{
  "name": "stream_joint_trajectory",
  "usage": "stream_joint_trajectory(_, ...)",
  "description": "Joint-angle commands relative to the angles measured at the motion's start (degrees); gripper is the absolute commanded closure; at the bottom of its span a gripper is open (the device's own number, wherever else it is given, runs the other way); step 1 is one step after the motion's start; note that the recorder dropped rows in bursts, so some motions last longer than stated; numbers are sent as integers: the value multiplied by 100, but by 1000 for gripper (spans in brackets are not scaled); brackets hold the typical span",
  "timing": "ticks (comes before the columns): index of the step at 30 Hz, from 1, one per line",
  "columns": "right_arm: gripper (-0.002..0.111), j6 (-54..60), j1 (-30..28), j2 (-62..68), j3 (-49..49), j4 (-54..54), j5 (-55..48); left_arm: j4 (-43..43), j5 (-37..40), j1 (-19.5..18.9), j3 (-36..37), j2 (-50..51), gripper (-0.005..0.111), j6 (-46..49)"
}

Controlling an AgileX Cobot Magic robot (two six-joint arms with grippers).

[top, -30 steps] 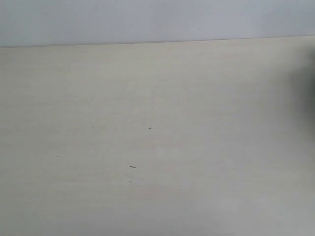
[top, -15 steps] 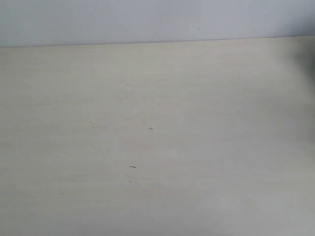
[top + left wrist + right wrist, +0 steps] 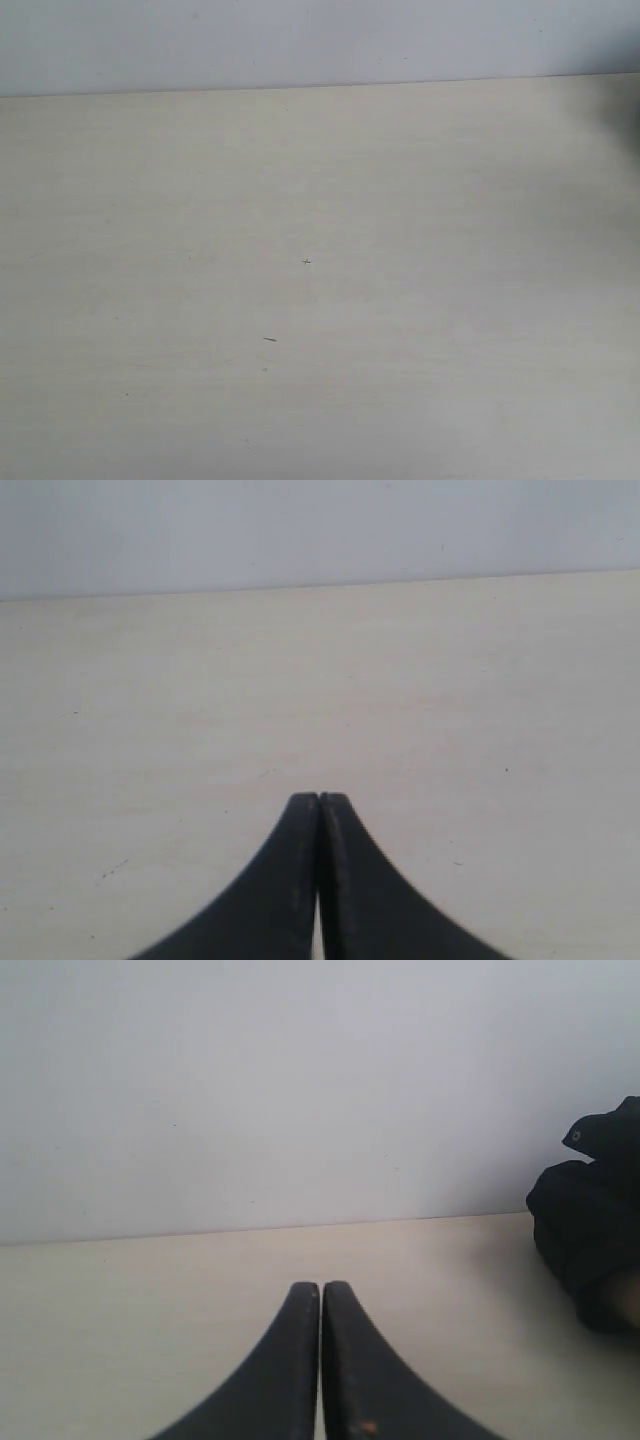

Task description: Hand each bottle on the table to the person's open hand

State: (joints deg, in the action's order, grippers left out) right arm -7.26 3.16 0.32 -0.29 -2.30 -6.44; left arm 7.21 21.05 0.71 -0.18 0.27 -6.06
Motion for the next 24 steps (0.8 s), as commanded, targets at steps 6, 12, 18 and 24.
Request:
stream_joint_trajectory(6, 107, -20, -24, -32, 29, 23, 15, 1, -22, -11, 18, -27, 104, -22)
stream_joint_trajectory(12, 107, -20, -24, -32, 29, 23, 15, 1, -22, -11, 18, -27, 104, -22)
stream_joint_trajectory(18, 107, -20, -24, -32, 29, 69, 15, 1, -22, -11, 18, -27, 104, -22)
stream_joint_trajectory(24, 107, -20, -24, -32, 29, 69, 15, 1, -22, -11, 18, -27, 104, -22)
